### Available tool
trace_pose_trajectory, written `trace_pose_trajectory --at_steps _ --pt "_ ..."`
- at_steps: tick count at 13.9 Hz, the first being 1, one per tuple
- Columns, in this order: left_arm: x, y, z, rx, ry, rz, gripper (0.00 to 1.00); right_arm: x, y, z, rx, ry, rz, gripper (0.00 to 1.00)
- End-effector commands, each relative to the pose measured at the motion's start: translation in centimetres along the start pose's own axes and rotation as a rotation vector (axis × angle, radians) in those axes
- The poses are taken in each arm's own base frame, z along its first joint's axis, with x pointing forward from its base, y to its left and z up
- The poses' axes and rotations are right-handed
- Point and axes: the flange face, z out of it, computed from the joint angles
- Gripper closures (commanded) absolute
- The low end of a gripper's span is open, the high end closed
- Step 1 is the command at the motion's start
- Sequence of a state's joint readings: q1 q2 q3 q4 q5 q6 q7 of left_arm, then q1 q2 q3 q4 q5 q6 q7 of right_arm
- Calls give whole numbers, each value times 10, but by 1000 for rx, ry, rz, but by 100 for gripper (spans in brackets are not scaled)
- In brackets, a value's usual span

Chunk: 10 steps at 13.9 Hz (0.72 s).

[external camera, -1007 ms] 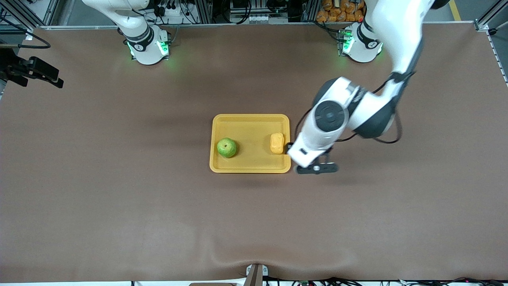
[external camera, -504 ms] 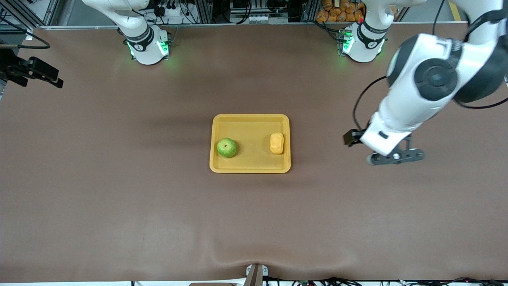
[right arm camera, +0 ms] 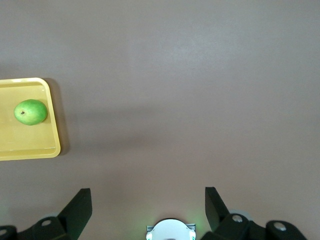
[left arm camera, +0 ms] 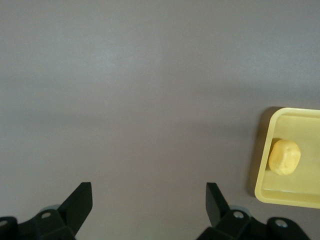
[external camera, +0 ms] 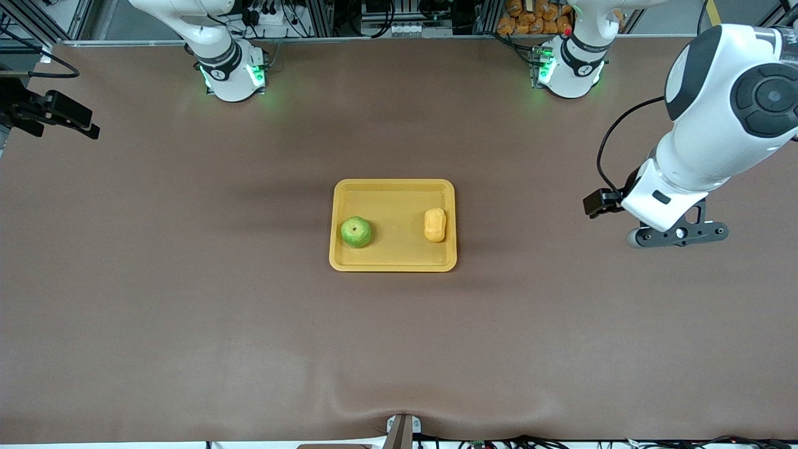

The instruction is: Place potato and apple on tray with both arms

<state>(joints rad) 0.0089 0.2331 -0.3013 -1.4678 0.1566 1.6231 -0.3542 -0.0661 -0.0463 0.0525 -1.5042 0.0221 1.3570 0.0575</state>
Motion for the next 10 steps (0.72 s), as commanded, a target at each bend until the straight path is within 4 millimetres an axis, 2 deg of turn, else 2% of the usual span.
trace_pose_trajectory --at_steps 1,4,5,7,10 --pt "-7 -18 -1 15 -25 0 0 -2 5 -1 0 6 6 0" --pt "-6 -21 -1 16 -23 -6 0 -2 5 -1 0 6 6 0" --pt "-4 -29 -2 16 -22 -20 0 -2 5 -1 0 6 6 0" --pt "-4 -33 -4 20 -18 -21 0 -2 5 -1 0 6 6 0" --pt "-4 -63 -16 19 0 -16 0 -2 5 -1 -2 6 5 0"
